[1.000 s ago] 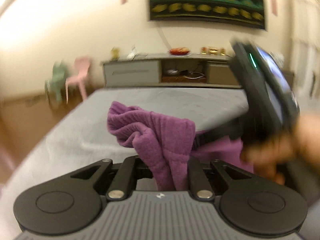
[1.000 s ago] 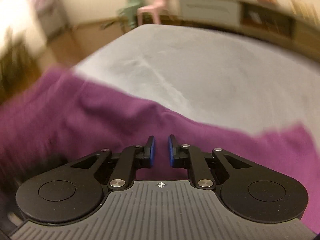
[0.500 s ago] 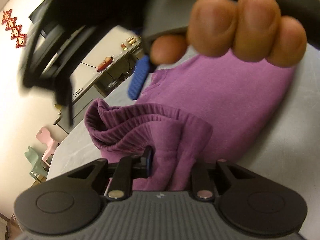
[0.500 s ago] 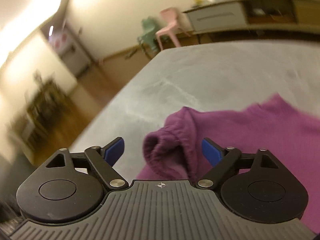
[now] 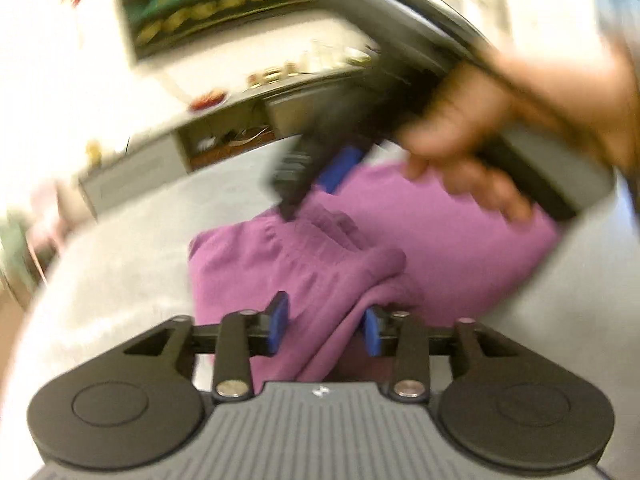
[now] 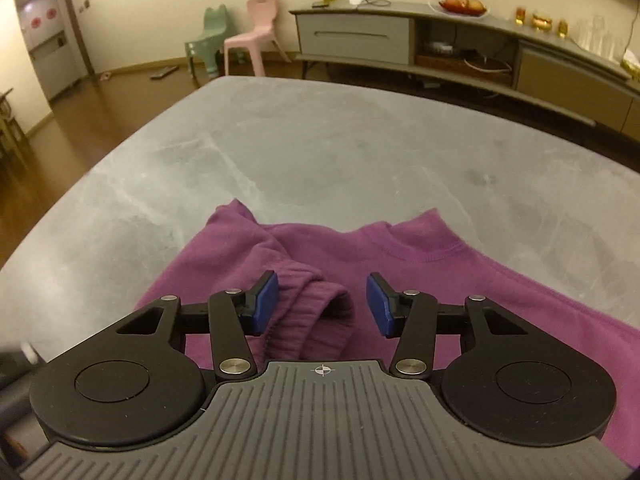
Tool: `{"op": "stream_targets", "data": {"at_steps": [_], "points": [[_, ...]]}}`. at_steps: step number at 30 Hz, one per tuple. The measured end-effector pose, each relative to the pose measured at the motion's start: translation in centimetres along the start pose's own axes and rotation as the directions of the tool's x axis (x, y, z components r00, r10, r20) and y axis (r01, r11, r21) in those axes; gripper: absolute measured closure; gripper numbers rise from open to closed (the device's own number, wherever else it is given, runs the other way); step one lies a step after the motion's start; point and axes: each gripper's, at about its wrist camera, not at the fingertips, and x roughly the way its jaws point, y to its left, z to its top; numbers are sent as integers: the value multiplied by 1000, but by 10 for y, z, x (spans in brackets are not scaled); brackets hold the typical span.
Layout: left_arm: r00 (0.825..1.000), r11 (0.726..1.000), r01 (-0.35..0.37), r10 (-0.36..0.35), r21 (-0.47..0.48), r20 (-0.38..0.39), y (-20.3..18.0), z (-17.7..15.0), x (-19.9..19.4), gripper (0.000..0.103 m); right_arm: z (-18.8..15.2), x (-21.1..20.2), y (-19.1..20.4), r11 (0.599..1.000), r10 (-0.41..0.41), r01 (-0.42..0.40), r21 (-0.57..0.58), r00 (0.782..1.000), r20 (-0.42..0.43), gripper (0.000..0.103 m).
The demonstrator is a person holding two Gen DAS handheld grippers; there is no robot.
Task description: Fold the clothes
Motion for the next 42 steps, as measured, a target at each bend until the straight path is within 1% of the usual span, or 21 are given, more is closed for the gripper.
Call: {"op": "stream_targets", "data": {"at_steps": [1,3,5,8,11,14,16,17,18,21,23,25,26,28,30,32,35,38,39,41,42], "points": [[1000,995,7,-7,-97,-1,15,1,-5,42,-3,-3,3,1000,16,-16,-6,1000,14,58],[999,964,5,-16,-266,-36,43,0,-2,37,-4,2,2,998,62,-62,7,998,15,58],[996,914,22,-57,-404,-74,66,-2,6,37,-10,-3,13,1000,26,-26,-17,1000,-6,63],[988,826,86,-144,-557,-61,93,-7,10,37,-18,-5,23,997,-36,35,-72,999,-11,67],[975,724,177,-221,-667,19,108,-18,1,37,-24,-1,20,994,-47,48,-97,999,8,68],[944,699,293,-321,-652,80,109,-12,2,37,-31,-25,12,990,-63,68,-123,997,48,68],[915,704,365,-393,-609,94,102,-14,2,35,-31,-31,14,984,-78,88,-158,995,68,68],[912,717,373,-399,-588,93,97,-12,0,35,-30,-32,14,981,-82,94,-170,994,76,68],[924,742,352,-374,-571,83,94,-11,-1,35,-30,-33,15,978,-85,99,-181,993,83,68],[979,795,168,-204,-583,3,103,-15,7,35,-23,-52,18,975,-84,101,-197,992,93,68],[983,771,115,-178,-627,-38,113,-21,16,35,-21,-62,15,987,-38,51,-153,996,83,66],[978,744,114,-202,-659,-59,118,-25,25,34,-18,-68,9,996,30,-25,-83,998,63,40],[973,738,114,-217,-666,-73,117,-26,30,34,-20,-65,8,997,33,-30,-71,999,39,39],[971,741,114,-225,-661,-86,112,-26,38,34,-23,-59,14,995,-7,8,-104,1000,8,48],[974,760,105,-210,-641,-90,106,-23,40,44,-24,-55,19,991,-49,47,-128,999,-14,48],[976,767,86,-193,-636,-100,104,-24,41,85,-19,-59,25,991,-69,67,-116,998,-14,49],[982,769,94,-177,-632,-70,105,-20,41,92,2,-74,45,991,-69,76,-110,995,65,47],[986,792,97,-160,-603,-51,99,-16,34,92,28,-66,78,983,-11,18,-181,999,42,45],[986,799,100,-159,-592,-48,97,-16,32,92,35,-55,89,974,-10,12,-225,1000,9,46],[987,814,106,-158,-571,-41,93,-14,28,93,40,-17,103,944,-79,44,-327,992,-95,61],[987,821,109,-157,-560,-38,91,-14,26,93,42,1,110,924,-117,55,-377,983,-143,85]]}}
